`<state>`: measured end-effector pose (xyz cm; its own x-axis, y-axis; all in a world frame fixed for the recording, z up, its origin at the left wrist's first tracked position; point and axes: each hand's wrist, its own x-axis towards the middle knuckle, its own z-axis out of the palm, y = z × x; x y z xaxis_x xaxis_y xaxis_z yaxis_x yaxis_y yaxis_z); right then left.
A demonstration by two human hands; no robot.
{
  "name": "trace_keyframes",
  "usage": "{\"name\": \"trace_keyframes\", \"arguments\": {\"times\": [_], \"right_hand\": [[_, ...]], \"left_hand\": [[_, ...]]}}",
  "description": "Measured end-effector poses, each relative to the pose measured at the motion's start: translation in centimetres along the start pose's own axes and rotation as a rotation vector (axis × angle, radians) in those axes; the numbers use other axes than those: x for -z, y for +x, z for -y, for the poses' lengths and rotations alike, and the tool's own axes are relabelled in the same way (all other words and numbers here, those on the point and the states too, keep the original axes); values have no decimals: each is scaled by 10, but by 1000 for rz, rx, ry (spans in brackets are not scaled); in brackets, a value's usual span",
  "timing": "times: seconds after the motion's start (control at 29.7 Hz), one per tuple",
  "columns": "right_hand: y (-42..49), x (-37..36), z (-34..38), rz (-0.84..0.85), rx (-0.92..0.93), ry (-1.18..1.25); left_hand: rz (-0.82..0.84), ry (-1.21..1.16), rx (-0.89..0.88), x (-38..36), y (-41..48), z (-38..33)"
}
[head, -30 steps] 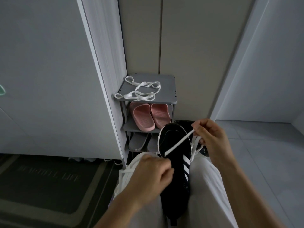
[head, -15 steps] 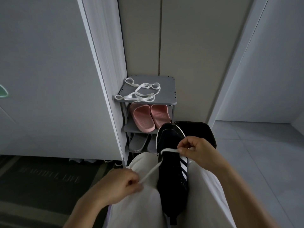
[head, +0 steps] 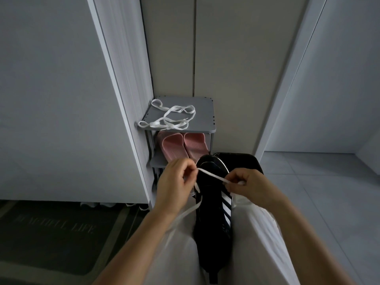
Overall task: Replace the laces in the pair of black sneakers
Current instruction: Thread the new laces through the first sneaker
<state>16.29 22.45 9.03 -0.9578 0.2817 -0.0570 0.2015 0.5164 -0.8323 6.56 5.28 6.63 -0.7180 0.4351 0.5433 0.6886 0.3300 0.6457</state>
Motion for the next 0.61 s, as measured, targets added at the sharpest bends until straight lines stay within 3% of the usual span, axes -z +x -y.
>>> {"name": "trace_keyframes", "arguments": {"times": [0.13, 0.2, 0.3, 0.44, 0.61], "right_hand": [[0, 5, 14, -38, -22, 463], [1, 10, 27, -55, -23, 611], [5, 18, 43, -40, 13, 720], [8, 28, 45, -110, 53, 669], [7, 29, 25, -232, -39, 238]], "left_hand": [[-31, -11, 8, -3, -8, -14], [138, -141, -10, -10, -17, -37], [357, -383, 101, -26, -9, -65], [350, -371, 124, -31, 27, -65], [182, -525, 304, -16, 66, -60]]}}
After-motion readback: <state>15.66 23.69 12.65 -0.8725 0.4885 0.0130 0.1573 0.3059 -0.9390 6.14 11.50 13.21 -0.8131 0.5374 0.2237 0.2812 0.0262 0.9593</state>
